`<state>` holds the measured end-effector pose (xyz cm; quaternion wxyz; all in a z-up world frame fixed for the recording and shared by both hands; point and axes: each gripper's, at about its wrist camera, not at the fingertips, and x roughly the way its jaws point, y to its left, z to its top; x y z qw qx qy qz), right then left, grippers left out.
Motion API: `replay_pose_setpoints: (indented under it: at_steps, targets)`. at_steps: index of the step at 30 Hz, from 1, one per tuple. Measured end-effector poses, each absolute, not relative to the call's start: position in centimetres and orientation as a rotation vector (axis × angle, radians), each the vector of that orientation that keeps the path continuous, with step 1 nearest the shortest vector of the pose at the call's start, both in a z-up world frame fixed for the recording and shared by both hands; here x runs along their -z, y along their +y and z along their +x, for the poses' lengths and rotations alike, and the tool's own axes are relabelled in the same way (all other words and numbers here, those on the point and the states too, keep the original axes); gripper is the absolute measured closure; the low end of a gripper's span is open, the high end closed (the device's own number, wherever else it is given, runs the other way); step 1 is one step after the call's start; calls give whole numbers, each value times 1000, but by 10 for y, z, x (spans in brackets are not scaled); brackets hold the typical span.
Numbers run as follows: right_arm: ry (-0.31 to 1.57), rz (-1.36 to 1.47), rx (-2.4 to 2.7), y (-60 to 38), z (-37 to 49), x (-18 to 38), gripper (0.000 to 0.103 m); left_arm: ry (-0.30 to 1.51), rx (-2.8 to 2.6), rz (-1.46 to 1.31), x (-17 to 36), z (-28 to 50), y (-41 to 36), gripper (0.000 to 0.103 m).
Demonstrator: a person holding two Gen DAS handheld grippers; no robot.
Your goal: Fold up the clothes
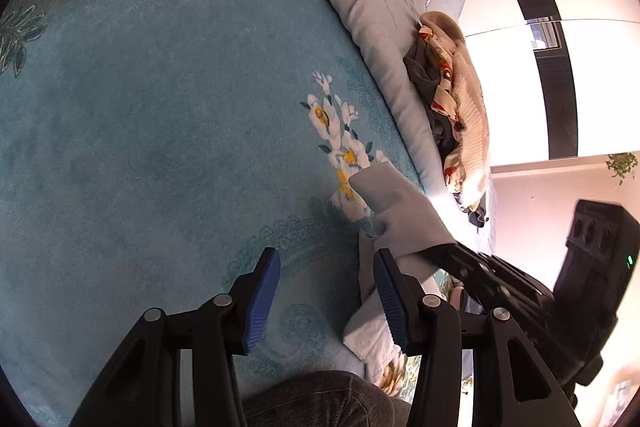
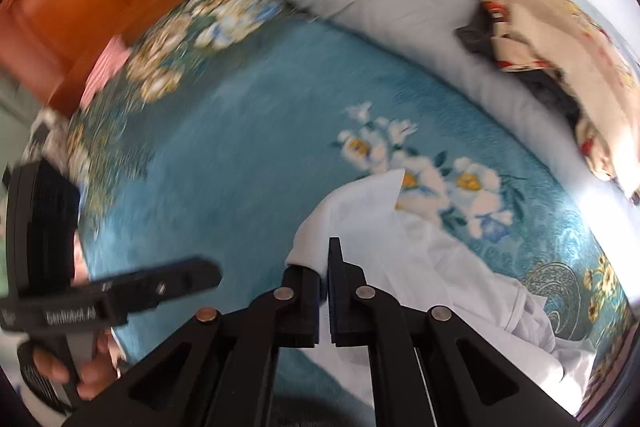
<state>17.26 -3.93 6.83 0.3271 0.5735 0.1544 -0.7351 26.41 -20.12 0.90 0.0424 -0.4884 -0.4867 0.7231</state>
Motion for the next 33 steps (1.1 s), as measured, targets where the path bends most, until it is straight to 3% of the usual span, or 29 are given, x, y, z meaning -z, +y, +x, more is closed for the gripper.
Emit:
replay_pose_setpoints:
  at_steps: [3, 5, 7, 12, 14, 15, 16, 17, 20, 26, 33]
  targets:
    - [451, 1456, 1892, -30, 182, -79, 92, -1494, -2202, -1500, -5, 263, -198, 50]
    - [419, 1426, 1888, -15, 186, -90, 56, -1490, -2194, -1508, -2, 260, -195, 46]
    - [374, 1401, 1916, 6, 190, -98, 49, -1483, -2179, -1530, 5, 255, -189, 44]
    - [306, 1450, 2098, 79, 186, -110, 49, -1506, -2068, -1618, 33, 245, -166, 44]
    - [227, 1492, 2156, 114, 186, -111, 49, -1507, -2032, -1608, 35, 241, -155, 49]
    - [192, 1515, 2180, 130, 187, -111, 49, -1508, -2019, -1591, 35, 240, -150, 55]
    - [159, 1540, 2202, 144, 187, -110, 49, -1499, -2014, -1585, 34, 239, -146, 71]
    - [128, 1564, 2225, 158, 188, -108, 49, -1480, -2017, -1588, 32, 236, -142, 80]
    - [15, 1633, 2277, 193, 191, -107, 49, -1434, -2054, -1591, 26, 228, -136, 99]
    - [-226, 1676, 2328, 240, 199, -100, 49, -1521, -2198, -1374, -5, 234, -164, 101]
    - [-279, 1670, 2351, 263, 206, -99, 49, -1613, -2422, -1312, -14, 282, -251, 101]
